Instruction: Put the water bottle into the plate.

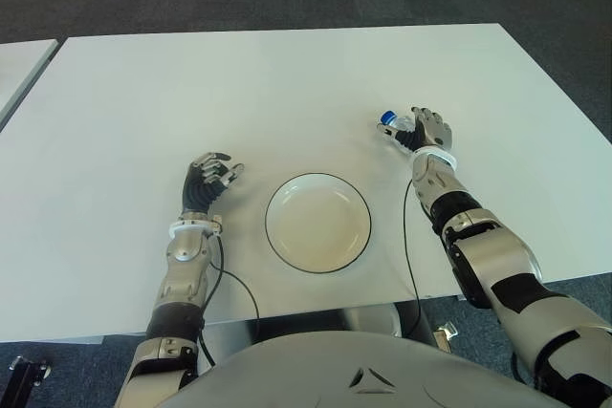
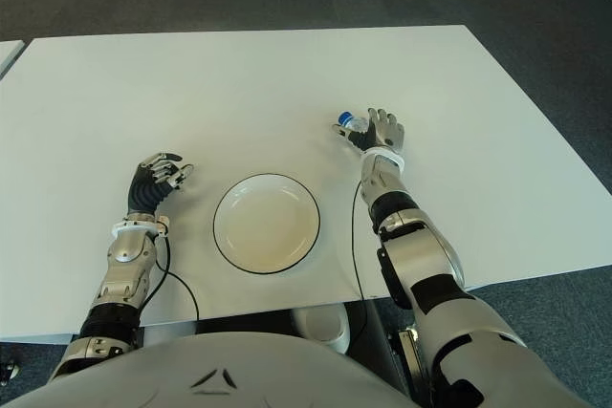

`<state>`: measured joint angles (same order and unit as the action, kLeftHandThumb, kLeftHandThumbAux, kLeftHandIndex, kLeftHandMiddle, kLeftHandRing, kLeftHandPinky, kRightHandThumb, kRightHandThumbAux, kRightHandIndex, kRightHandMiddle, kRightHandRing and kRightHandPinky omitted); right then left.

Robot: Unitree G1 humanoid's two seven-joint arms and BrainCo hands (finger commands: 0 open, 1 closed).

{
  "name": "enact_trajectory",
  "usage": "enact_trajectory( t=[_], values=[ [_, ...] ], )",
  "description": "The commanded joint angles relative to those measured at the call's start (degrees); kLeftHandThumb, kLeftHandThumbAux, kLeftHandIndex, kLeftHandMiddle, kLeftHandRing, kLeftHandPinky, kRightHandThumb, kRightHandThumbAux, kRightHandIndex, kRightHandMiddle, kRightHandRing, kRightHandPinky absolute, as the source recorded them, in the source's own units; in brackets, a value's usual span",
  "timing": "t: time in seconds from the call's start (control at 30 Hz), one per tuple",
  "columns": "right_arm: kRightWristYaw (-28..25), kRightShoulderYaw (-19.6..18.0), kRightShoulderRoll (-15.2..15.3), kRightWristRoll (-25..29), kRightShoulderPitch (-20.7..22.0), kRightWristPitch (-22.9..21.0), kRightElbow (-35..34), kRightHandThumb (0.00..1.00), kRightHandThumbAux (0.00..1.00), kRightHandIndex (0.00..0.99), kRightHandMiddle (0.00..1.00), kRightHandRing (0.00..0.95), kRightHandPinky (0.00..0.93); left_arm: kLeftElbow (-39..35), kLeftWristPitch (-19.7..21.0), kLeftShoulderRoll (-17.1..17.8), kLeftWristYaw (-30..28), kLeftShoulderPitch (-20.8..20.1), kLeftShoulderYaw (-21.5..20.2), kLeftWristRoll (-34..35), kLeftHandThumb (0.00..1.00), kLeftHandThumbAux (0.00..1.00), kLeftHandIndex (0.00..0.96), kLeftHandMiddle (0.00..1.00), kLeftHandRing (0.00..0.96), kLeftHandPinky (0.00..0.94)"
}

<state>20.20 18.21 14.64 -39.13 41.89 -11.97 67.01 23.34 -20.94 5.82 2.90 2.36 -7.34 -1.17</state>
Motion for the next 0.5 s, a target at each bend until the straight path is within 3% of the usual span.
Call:
enact_trajectory(
  t=[0.03,0.5],
  values=[
    [-5.3,1.0,-2.0,2.1,-2.8,-0.8,4.0,0.553,0.217,0.0,0.0,0.0,0.0,0.7,0.2,0.0,0.0,-0.2,0.2,-0.1,0.707,0.716,0.436,0.673,0.669,0.656],
    [-9.2,2.0,-2.8,2.1,-2.1,-3.9,7.5,0.549,0.305,0.0,0.0,0.0,0.0,0.7,-0.6,0.0,-0.5,-0.3,0.1,0.1,0.706,0.716,0.435,0.681,0.679,0.664]
  ],
)
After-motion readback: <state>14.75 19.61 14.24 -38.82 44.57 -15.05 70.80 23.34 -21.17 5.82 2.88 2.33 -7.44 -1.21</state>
